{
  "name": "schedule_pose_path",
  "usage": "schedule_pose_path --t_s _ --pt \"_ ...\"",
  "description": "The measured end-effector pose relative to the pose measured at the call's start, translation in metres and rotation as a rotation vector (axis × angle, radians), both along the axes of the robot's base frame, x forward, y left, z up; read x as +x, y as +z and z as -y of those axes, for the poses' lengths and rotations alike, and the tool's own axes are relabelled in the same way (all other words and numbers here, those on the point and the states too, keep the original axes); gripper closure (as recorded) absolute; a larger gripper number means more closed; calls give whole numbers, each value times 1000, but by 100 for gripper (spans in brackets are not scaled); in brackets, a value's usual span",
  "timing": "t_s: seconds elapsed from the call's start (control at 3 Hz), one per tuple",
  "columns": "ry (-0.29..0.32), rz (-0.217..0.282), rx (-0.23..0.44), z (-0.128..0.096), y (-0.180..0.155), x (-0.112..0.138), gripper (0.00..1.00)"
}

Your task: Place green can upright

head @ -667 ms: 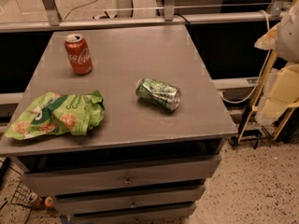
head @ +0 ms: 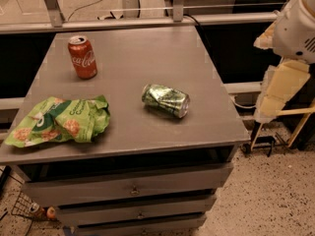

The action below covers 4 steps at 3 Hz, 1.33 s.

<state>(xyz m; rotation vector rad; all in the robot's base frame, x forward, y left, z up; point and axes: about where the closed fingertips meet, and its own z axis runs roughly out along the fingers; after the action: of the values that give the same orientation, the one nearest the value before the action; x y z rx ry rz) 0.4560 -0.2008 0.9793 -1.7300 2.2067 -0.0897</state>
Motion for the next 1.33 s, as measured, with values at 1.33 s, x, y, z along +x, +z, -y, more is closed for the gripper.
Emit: schedule_pose_path --t_s 1.33 --pt "-54 -243 53 -95 -76 105 0"
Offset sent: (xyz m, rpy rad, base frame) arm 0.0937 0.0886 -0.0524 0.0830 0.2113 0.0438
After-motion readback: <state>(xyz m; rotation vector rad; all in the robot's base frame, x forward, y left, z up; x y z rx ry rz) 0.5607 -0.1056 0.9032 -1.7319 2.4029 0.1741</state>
